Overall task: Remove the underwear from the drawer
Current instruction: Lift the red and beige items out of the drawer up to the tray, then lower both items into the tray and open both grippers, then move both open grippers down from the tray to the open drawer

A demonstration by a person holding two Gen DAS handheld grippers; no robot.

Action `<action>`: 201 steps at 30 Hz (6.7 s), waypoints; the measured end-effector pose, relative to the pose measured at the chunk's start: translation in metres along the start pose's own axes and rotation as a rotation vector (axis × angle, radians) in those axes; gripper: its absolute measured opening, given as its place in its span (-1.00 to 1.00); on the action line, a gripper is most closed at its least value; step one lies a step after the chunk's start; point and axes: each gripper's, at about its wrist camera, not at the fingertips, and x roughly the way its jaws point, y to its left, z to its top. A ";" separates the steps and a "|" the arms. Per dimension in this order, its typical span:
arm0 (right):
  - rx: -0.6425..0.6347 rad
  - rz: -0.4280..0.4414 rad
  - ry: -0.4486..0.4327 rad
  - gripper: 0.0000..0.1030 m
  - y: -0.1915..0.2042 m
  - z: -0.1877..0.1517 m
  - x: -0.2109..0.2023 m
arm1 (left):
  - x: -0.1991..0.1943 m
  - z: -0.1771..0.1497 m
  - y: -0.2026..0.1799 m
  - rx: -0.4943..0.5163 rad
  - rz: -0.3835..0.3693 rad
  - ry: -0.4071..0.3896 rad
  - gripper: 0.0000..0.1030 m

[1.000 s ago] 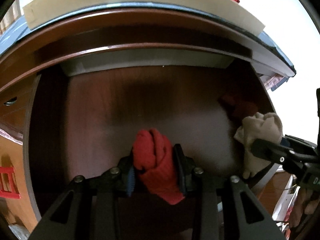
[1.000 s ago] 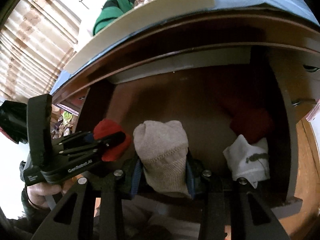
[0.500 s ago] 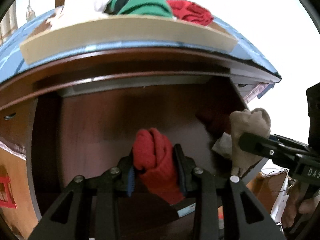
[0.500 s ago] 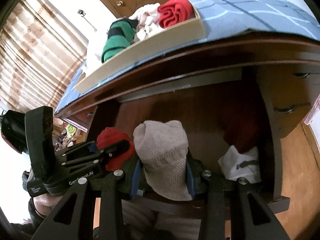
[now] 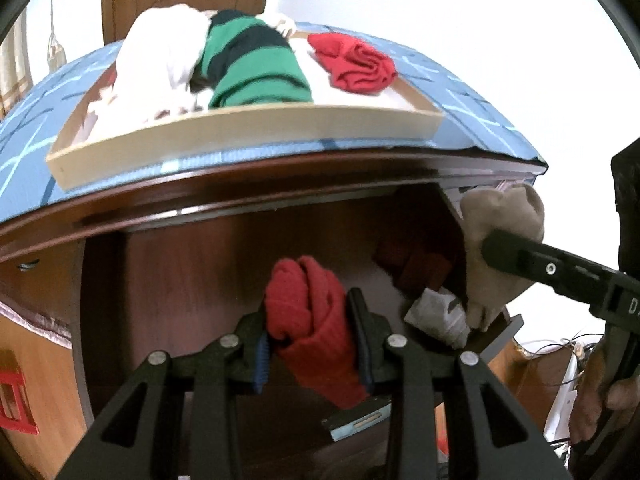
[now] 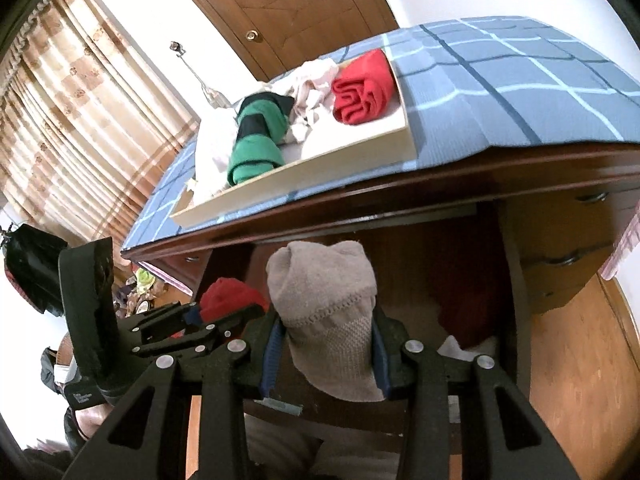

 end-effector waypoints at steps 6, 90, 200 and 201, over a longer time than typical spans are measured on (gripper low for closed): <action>-0.008 0.020 -0.034 -0.21 0.006 0.014 -0.005 | -0.009 0.016 -0.011 0.036 -0.003 -0.039 -0.36; 0.065 -0.055 -0.074 -0.21 -0.002 0.241 0.140 | 0.075 0.189 0.001 0.005 0.179 -0.144 -0.35; -0.016 -0.015 -0.132 0.29 -0.001 0.016 0.003 | -0.002 -0.002 0.002 0.059 0.183 -0.142 0.99; -0.019 -0.028 -0.120 0.29 -0.004 0.010 0.002 | 0.000 -0.006 0.002 0.061 0.185 -0.131 0.99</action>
